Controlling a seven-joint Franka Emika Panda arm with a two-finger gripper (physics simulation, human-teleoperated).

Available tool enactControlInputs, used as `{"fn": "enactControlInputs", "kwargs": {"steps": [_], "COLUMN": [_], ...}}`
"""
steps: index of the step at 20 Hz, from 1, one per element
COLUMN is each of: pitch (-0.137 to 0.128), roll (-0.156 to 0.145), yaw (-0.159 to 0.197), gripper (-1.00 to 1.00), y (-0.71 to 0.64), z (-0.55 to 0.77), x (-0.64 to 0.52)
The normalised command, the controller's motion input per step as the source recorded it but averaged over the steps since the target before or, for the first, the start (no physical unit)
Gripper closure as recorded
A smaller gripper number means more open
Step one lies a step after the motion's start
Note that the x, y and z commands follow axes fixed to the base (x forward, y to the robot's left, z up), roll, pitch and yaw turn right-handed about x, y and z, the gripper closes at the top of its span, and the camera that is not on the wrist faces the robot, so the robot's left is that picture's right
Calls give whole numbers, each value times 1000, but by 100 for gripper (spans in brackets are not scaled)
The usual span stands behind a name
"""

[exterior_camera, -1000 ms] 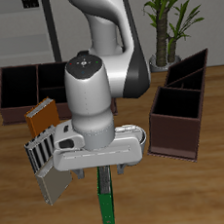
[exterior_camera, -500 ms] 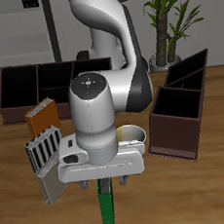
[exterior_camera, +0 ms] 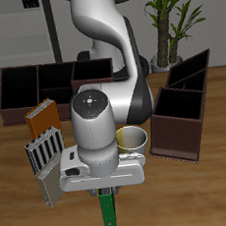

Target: Place the green book into the left desk caddy's right compartment

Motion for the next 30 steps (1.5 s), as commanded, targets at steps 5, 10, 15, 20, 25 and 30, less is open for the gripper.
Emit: {"fn": "enactControlInputs", "kwargs": {"steps": [5, 10, 15, 20, 25, 30], "pitch": [14, -47, -85, -51, -62, -52], "roll": [0, 10, 10, 15, 0, -83], "yaw": [14, 14, 1, -14, -44, -89], "gripper": [100, 100, 100, 100, 100, 100], "y": [66, 147, 263, 271, 236, 17], "z": [55, 473, 922, 936, 726, 648], "x": [-81, -128, -383, -575, -664, -590]}}
